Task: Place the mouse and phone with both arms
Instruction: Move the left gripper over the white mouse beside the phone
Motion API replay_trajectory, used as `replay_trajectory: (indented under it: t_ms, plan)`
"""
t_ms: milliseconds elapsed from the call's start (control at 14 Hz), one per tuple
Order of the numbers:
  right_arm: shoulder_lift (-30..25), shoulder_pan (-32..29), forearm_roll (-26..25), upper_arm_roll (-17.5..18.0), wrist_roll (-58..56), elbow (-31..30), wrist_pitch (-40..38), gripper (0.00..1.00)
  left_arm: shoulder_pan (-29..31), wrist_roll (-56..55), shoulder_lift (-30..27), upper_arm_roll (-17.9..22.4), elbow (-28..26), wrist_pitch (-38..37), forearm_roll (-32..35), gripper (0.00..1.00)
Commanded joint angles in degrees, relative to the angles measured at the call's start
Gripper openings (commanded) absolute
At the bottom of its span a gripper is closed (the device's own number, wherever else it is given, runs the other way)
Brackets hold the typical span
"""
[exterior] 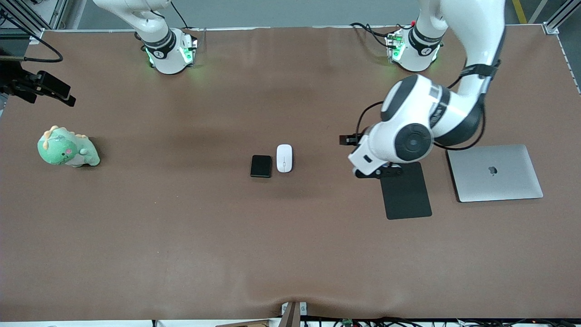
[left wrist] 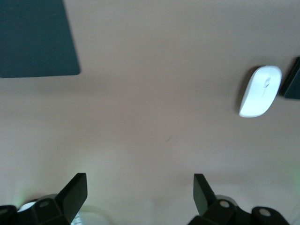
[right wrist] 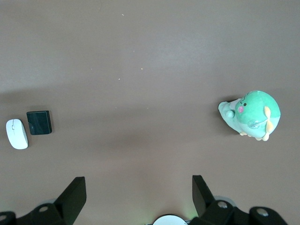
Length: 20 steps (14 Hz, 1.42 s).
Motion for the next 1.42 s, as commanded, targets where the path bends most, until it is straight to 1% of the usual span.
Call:
replay_trajectory:
  t_ms: [0, 142, 356, 641, 854, 997, 1139, 1281, 1353]
  plan:
    - [-0.8, -1.5, 1.0, 0.8, -0.4, -0.6, -0.1, 1.0, -2.1, -6.8, 4.0, 0.3, 1.3, 6.9, -0.4, 1.0]
    - [-0.8, -1.5, 1.1, 0.7, -0.4, -0.6, -0.1, 1.0, -2.3, -10.0, 5.0, 0.3, 1.3, 10.3, -0.3, 1.0]
    - [-0.8, -1.5, 1.1, 0.8, -0.4, -0.6, -0.1, 1.0, -5.4, -13.7, 6.4, 0.5, 1.3, 14.8, 0.0, 1.0]
    - [0.1, -1.5, 1.5, 0.8, -0.3, -0.4, -0.1, 1.0, -7.2, -17.1, 8.4, 0.4, 1.3, 20.2, -0.1, 1.0]
    - [0.5, -1.5, 1.5, 0.8, -0.3, 0.0, 0.0, 1.0, -10.2, -20.2, 9.1, 0.5, 2.2, 22.9, -0.1, 1.0]
    - [1.3, -1.5, 1.5, 0.8, -0.4, 0.1, 0.0, 1.0, -12.7, -21.0, 9.4, 0.9, 2.4, 23.8, 0.0, 1.0]
    - [2.0, -1.5, 1.4, 0.8, -0.4, 0.5, 0.2, 1.0, -14.0, -21.0, 10.3, 1.0, 2.4, 26.1, 0.1, 1.0]
    - [2.6, -1.5, 1.4, 0.8, -0.4, 1.1, 0.3, 1.0, -15.8, -21.4, 11.9, 1.2, 4.0, 29.9, 1.5, 1.0]
    - [2.9, -1.5, 1.4, 0.8, -0.4, 1.1, 0.5, 1.0, -16.1, -22.6, 12.6, 1.3, 4.4, 30.4, 2.3, 1.0]
